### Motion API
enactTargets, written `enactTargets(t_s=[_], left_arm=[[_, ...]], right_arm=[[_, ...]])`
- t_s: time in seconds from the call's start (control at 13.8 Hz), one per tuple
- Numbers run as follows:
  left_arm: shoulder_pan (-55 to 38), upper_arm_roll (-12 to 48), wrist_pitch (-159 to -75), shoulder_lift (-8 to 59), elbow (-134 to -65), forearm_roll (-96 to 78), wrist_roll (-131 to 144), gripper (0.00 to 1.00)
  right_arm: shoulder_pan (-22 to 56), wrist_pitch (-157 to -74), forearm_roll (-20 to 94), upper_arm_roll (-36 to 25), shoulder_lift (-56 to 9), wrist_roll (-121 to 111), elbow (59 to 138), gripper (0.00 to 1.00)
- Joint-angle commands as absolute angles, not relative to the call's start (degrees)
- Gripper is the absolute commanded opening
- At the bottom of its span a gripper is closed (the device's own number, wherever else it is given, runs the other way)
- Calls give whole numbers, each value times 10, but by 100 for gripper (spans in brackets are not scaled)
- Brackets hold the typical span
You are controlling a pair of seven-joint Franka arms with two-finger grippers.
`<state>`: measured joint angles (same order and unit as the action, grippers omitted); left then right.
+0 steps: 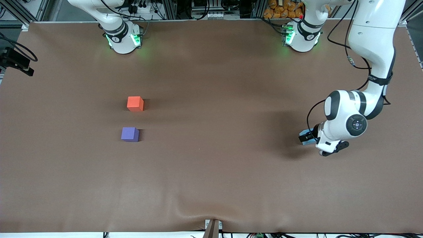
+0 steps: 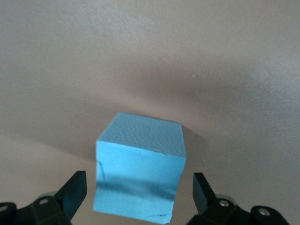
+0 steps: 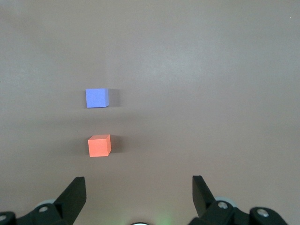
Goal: Place blue block between orange and purple blocks
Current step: 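Close the left gripper on the light-blue block, then carry the blue block to the table middle and open the left gripper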
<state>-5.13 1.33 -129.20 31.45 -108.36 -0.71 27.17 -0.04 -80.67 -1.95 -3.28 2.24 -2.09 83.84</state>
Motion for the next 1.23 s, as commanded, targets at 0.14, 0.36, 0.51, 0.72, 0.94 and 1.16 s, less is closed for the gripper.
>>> enactTargets(t_s=[0.14, 0.36, 0.51, 0.72, 0.94, 1.16], left_arm=[[-58, 14, -1303, 323, -1077, 41, 260, 14], [-74, 15, -1300, 316, -1064, 49, 222, 9], [-106, 25, -1296, 306, -1045, 48, 222, 10], [-152, 63, -1296, 296, -1034, 37, 236, 11], [-199, 119, -1288, 314, -985, 19, 323, 13], [-298, 122, -1284, 372, -902, -11, 422, 15]], right_arm=[[-5, -803, -22, -32, 19, -24, 831, 100], [-6, -803, -18, -33, 19, -24, 832, 100], [-6, -803, -18, -33, 19, -24, 832, 100], [-5, -803, -18, -33, 19, -24, 832, 100], [-5, -805, -18, -33, 19, -24, 832, 100], [-6, -804, -18, -33, 18, -24, 832, 100]])
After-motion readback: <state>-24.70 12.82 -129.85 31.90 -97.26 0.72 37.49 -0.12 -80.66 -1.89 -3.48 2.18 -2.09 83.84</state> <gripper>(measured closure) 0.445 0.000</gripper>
